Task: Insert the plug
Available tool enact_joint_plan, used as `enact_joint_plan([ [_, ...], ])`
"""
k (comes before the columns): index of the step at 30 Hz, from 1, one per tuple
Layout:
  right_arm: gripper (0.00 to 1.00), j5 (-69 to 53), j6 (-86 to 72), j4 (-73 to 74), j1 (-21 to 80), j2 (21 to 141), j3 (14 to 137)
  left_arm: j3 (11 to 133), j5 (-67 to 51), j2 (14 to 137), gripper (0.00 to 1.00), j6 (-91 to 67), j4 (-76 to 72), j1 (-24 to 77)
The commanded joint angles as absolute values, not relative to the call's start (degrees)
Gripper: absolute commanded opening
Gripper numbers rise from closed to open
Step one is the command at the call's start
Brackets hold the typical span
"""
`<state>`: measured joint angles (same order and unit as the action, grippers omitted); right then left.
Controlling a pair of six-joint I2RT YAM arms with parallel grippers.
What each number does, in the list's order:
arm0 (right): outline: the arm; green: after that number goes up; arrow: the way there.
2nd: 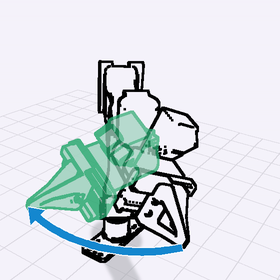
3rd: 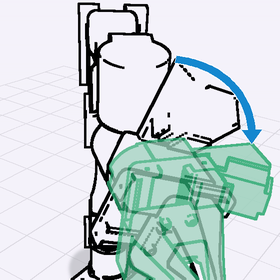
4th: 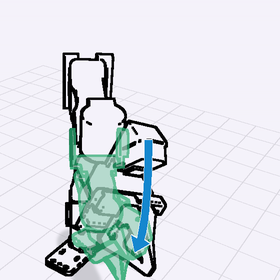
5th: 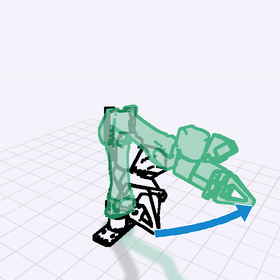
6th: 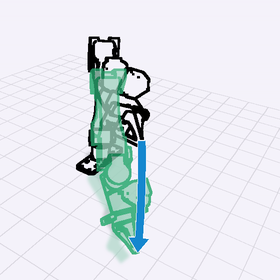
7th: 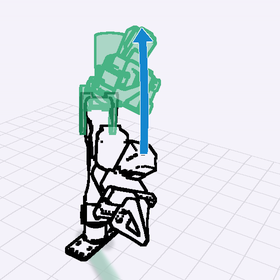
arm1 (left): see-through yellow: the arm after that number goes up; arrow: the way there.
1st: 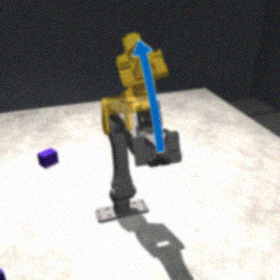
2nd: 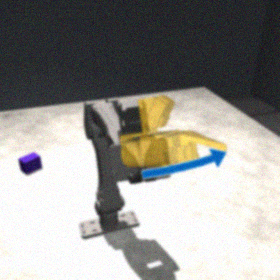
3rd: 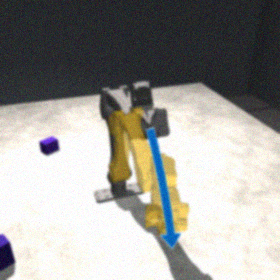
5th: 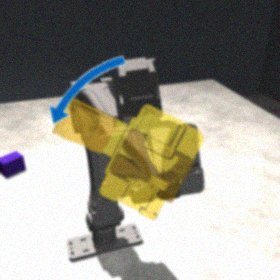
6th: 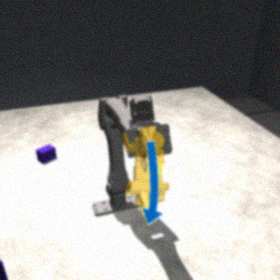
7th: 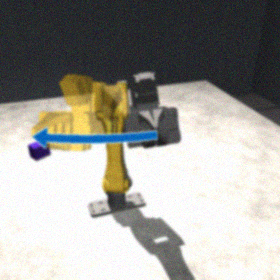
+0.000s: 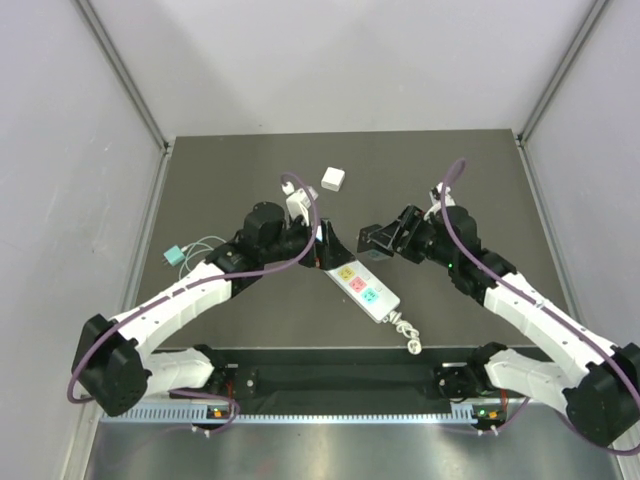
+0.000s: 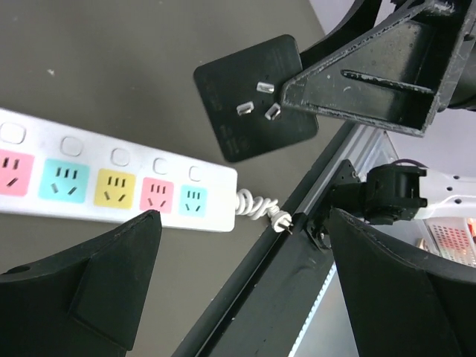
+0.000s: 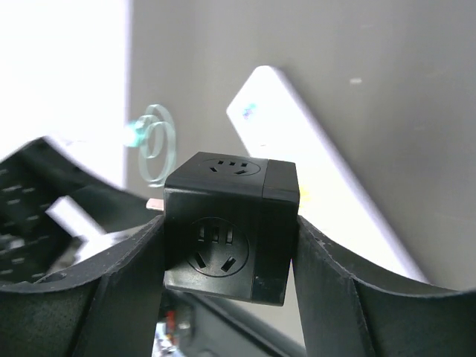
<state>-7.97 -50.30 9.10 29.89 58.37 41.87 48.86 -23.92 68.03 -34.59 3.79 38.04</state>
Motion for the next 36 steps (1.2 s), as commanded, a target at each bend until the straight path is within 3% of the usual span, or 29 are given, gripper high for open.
enact_joint_plan([
  [1,0.39,-7.0,-55.9,1.1,32.8,55.1,42.5,50.5,-23.6,68.5,0.98,-35.0,-3.7,39.5],
  [18,0.37,-0.4,-64.9,-8.6,42.9,53.8,38.8,48.8,-13.5,67.8,0.98,-35.0,-8.0,43.5],
  [26,0.36,6.4,-67.8,-9.6,46.7,54.5,37.7,47.5,-8.8,68.5,0.93,-36.3,-10.5,43.7],
  [30,0.38,6.2,-68.8,-11.2,47.2,54.5,36.9,47.7,-8.3,69.4,0.80,-36.7,-10.9,43.7],
  [33,0.44,5.8,-67.9,-11.5,47.5,54.5,36.7,47.5,-8.4,69.6,0.57,-37.8,-12.0,43.7],
  [34,0.46,5.8,-67.5,-11.6,47.5,54.5,36.7,47.7,-8.8,69.7,0.41,-38.1,-12.1,43.7],
  [36,0.54,5.6,-65.2,-11.6,47.5,54.1,36.6,48.2,-9.6,69.7,0.28,-38.9,-12.1,43.7],
])
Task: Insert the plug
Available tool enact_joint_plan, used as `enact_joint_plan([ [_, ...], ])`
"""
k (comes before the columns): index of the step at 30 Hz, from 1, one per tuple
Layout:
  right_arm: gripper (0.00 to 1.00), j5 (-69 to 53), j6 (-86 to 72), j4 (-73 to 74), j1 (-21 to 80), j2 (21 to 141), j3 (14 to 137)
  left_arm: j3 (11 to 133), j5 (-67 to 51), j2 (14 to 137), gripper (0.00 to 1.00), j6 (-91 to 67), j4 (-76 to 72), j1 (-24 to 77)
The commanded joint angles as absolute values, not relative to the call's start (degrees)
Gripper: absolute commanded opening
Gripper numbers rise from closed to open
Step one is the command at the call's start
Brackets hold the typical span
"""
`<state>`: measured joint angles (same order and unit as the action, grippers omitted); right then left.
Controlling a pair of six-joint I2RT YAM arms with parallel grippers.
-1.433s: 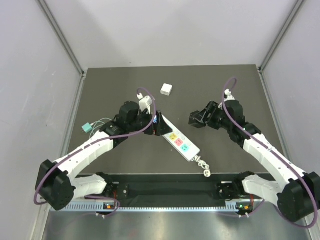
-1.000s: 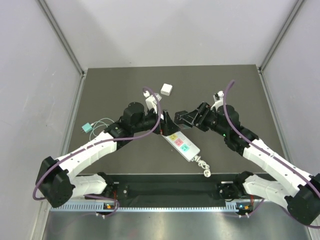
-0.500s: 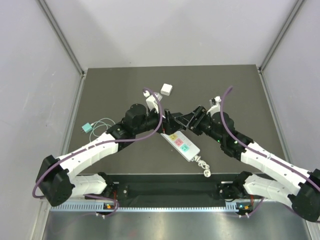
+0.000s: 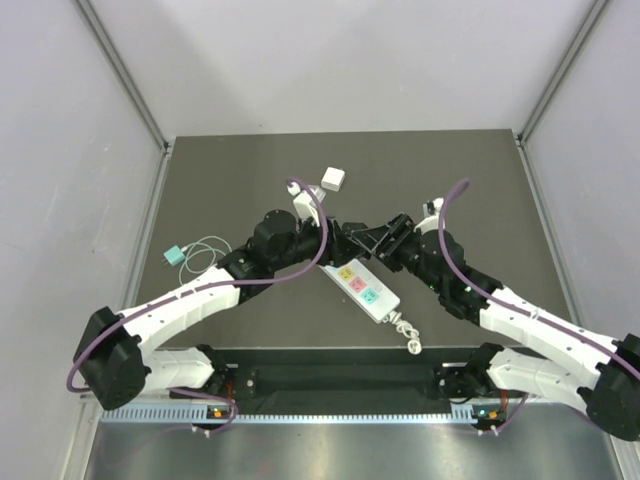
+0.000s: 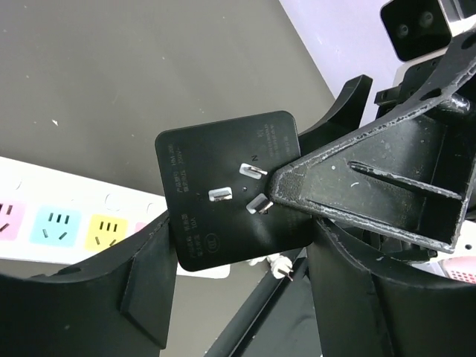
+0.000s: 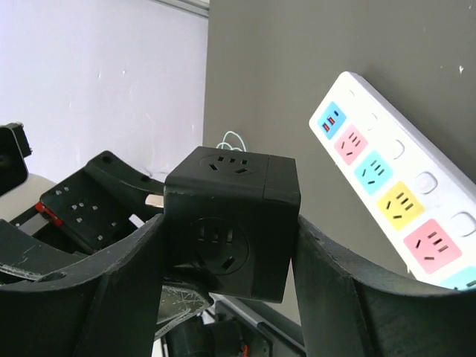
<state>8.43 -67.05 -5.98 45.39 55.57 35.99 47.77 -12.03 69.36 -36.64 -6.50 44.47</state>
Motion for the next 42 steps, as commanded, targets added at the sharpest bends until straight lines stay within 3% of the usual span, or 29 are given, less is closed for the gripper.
enact_joint_plan([
  [1,0.57,5.6,-64.0,-11.7,47.5,53.7,36.6,48.4,-10.0,69.7,0.22,-39.3,-12.0,43.7],
  [2,0.62,5.9,-62.9,-11.6,47.5,53.3,36.6,48.7,-11.1,69.7,0.13,-39.8,-12.0,43.7],
  [5,0.72,6.1,-58.3,-12.1,47.5,51.7,36.4,49.4,-12.6,69.3,0.00,-42.0,-11.4,43.7],
  [14,0.99,8.9,-47.5,-10.2,47.5,43.3,33.5,50.3,-19.6,67.0,0.00,-47.9,-10.7,43.6],
  [24,1.00,7.6,-21.6,-16.8,47.5,26.7,25.4,55.2,-24.4,65.7,0.00,-53.1,-5.2,43.4],
  [32,1.00,-12.3,-9.8,-20.6,47.6,30.3,26.6,59.6,-31.0,67.9,0.00,-60.9,-4.4,43.4],
  [38,1.00,-8.5,-7.3,-25.2,47.5,31.2,25.1,60.3,-33.1,68.6,0.00,-64.4,-4.5,43.4],
  [42,1.00,-7.3,-10.5,-36.6,47.6,32.0,20.4,57.0,-32.7,67.3,0.00,-68.8,-7.4,43.4],
])
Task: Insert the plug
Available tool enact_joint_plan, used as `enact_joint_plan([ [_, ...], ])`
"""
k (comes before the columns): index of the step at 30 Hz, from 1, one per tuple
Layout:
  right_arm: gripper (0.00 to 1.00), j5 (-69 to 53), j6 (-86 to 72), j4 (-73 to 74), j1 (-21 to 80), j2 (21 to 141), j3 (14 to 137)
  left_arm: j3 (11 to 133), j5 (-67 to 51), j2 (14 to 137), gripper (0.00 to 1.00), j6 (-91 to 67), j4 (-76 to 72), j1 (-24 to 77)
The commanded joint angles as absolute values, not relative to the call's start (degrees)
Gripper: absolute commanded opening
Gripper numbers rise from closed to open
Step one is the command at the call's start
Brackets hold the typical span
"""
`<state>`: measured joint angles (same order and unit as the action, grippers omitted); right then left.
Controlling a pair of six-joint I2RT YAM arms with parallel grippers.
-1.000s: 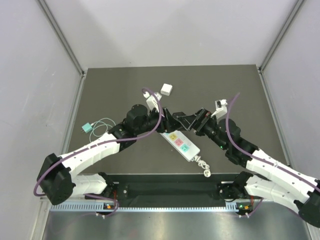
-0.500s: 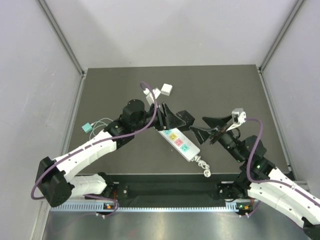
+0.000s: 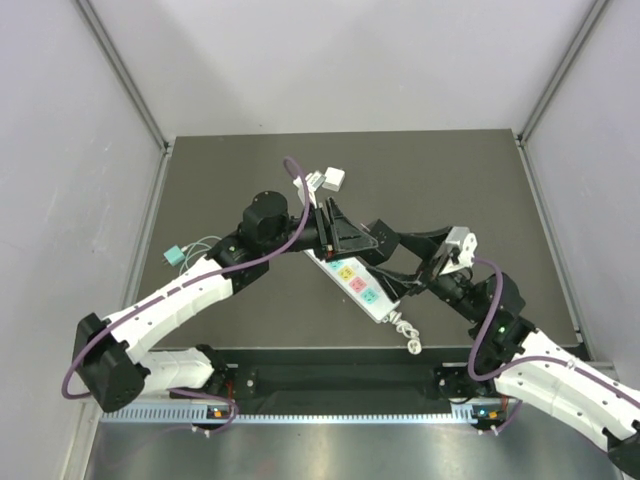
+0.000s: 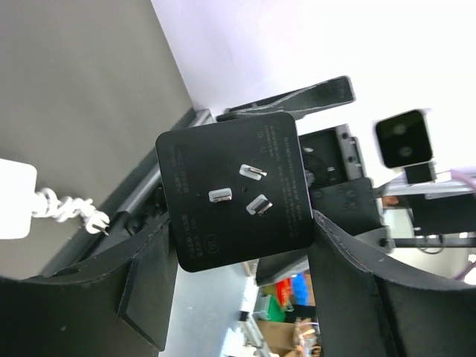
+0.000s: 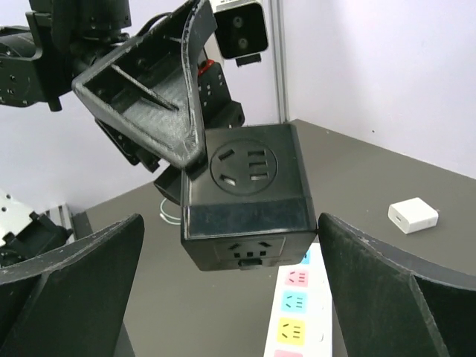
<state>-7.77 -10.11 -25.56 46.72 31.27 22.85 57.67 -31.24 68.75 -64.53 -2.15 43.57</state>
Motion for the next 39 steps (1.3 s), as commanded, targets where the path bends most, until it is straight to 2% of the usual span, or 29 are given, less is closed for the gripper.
enact_joint_plan([
  [1,1.00,-7.6,-10.6,-37.8,47.8,32.3,19.7,56.3,-33.0,67.3,0.00,-69.6,-8.3,43.4],
  [7,0.97,-8.3,-8.3,-40.9,47.9,34.3,20.0,52.6,-36.1,67.9,0.00,-77.9,-19.9,43.5],
  [15,0.82,-9.0,-8.6,-45.4,48.1,40.1,22.1,52.1,-35.1,66.9,0.00,-79.2,-20.9,43.5],
  [17,0.74,-8.6,-9.3,-47.6,48.1,40.8,22.1,51.7,-35.5,66.9,0.00,-80.4,-22.0,43.5],
  [18,0.66,-8.6,-9.4,-48.6,48.0,41.1,21.9,51.3,-35.4,67.0,0.00,-80.8,-22.3,43.5],
  [19,0.49,-8.5,-9.6,-49.5,48.0,41.3,21.3,51.1,-35.7,67.1,0.00,-81.0,-23.8,43.5],
  [22,0.38,-9.0,-11.2,-51.3,48.0,41.5,21.3,50.8,-36.7,68.1,0.00,-81.2,-24.3,43.5],
  [24,0.41,-9.3,-12.3,-53.1,47.9,40.7,21.0,50.4,-37.1,68.8,0.00,-82.9,-25.0,43.5],
  [25,0.56,-9.1,-12.9,-53.4,48.1,40.4,20.5,49.4,-37.2,68.9,0.00,-84.6,-26.4,43.5],
  [28,0.74,-7.4,-12.7,-53.0,48.0,39.4,20.0,48.1,-36.8,68.8,0.00,-86.3,-29.6,43.5],
  [34,0.76,-6.9,-12.1,-50.3,48.0,37.8,21.0,47.9,-37.1,68.7,0.00,-86.7,-28.7,43.5],
  [37,0.55,-6.9,-11.2,-46.3,48.0,38.1,22.5,47.6,-36.3,68.1,0.00,-86.2,-27.9,43.5],
  [39,0.55,-6.7,-11.2,-45.9,48.0,38.8,22.2,47.5,-35.8,68.2,0.00,-86.3,-27.8,43.5],
])
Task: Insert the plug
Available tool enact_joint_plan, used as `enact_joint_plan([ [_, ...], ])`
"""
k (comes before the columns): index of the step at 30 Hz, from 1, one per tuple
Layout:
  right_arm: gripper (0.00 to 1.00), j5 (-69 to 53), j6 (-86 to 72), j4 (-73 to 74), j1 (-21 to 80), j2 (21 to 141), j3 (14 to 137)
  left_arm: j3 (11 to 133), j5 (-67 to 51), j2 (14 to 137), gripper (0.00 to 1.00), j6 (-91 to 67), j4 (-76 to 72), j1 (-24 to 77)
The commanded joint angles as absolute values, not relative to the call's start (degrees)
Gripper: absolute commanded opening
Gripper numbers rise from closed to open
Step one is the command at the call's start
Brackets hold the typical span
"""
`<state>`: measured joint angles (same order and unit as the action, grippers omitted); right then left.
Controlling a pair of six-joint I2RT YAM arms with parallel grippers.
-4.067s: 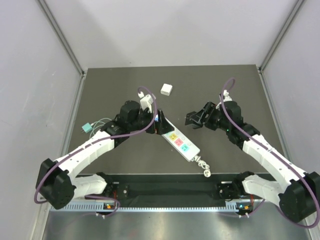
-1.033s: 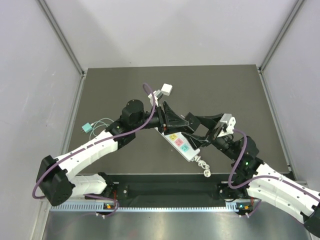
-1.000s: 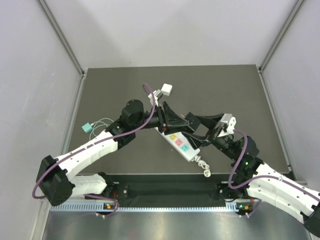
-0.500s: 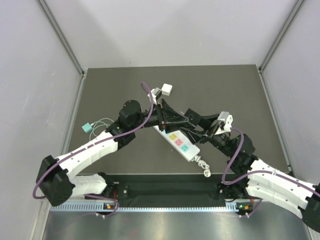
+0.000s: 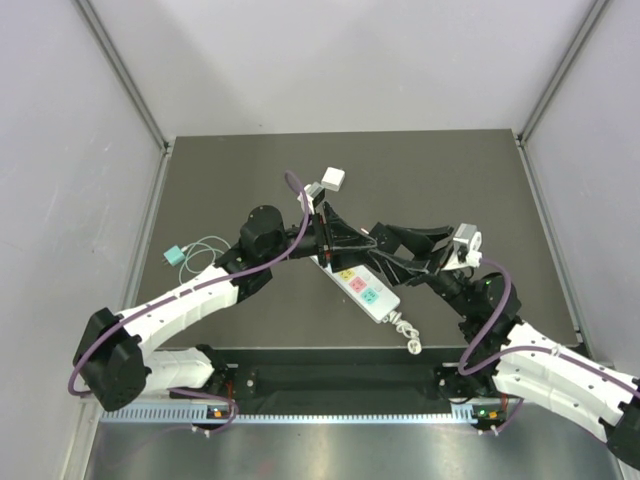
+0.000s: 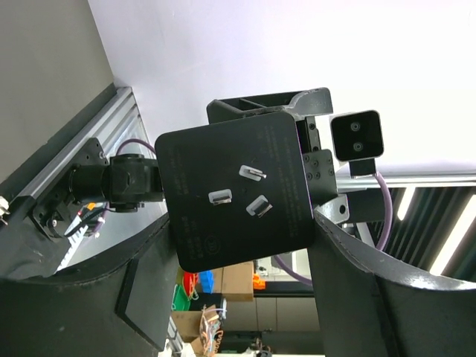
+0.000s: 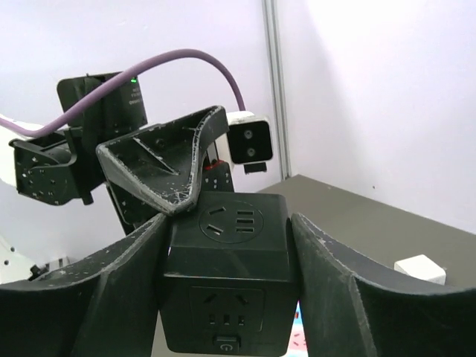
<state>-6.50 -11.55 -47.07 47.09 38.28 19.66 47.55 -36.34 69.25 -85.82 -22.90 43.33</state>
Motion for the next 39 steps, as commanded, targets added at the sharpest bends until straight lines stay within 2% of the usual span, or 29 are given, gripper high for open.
enact_joint_plan([
  [1,0.64,-6.4,-11.6,-45.7,48.1,38.8,21.9,47.7,-35.9,68.3,0.00,-86.3,-27.9,43.5],
  [4,0.77,-6.2,-11.9,-45.1,48.0,38.7,21.4,48.2,-36.5,69.0,0.00,-86.4,-27.9,43.5],
  [9,0.78,-6.3,-11.8,-44.3,48.0,37.9,21.3,48.8,-36.5,69.7,0.00,-86.6,-27.2,43.5],
  [12,0.50,-6.1,-11.5,-43.3,48.0,37.8,21.8,49.7,-36.3,69.9,0.00,-85.1,-24.9,43.5],
  [13,0.34,-5.8,-11.5,-42.9,48.1,37.9,21.9,49.4,-36.3,70.0,0.00,-85.2,-25.0,43.5],
  [14,0.27,-5.8,-11.4,-42.5,48.0,38.0,22.1,49.2,-36.1,70.0,0.00,-85.3,-25.7,43.5],
  [15,0.21,-5.7,-11.4,-42.2,48.1,38.1,22.6,49.0,-35.9,70.2,0.06,-85.5,-25.9,43.5],
  [16,0.07,-5.2,-11.7,-41.3,48.0,38.2,23.0,48.7,-35.9,70.1,0.16,-85.7,-26.0,43.5],
  [17,0.00,-4.6,-12.1,-39.3,48.0,38.2,23.5,48.7,-35.6,70.1,0.40,-85.4,-26.1,43.5],
  [20,0.00,-0.8,-15.4,-30.6,47.7,37.6,26.0,50.8,-34.7,70.0,0.70,-80.2,-20.2,43.4],
  [21,0.00,-0.4,-16.7,-26.7,46.9,36.9,28.8,51.8,-34.5,69.9,0.73,-78.2,-17.9,43.3],
  [22,0.00,2.7,-20.0,-22.8,46.1,36.7,30.6,54.1,-34.4,69.9,0.82,-74.1,-11.5,43.2],
  [25,0.00,-2.6,-25.3,-9.8,41.0,35.9,36.6,57.7,-33.0,69.0,0.86,-67.8,-1.2,42.5],
  [26,0.00,-4.6,-26.5,-7.0,39.6,36.3,38.4,58.3,-32.4,68.0,0.89,-66.8,0.0,41.7],
  [27,0.00,-6.5,-27.5,-1.3,36.9,37.0,41.9,58.6,-32.4,67.5,0.99,-66.0,2.2,41.1],
  [31,0.00,-10.5,-34.4,15.3,32.0,41.0,51.5,59.3,-33.0,64.8,0.99,-62.0,7.1,37.2],
  [34,0.00,-15.3,-42.6,27.7,27.6,45.7,58.7,60.1,-32.3,64.0,0.99,-56.4,16.7,30.3],
  [39,0.00,-39.8,-58.4,30.0,24.1,52.6,62.5,59.1,-29.5,62.8,0.99,-46.3,28.5,19.6],
])
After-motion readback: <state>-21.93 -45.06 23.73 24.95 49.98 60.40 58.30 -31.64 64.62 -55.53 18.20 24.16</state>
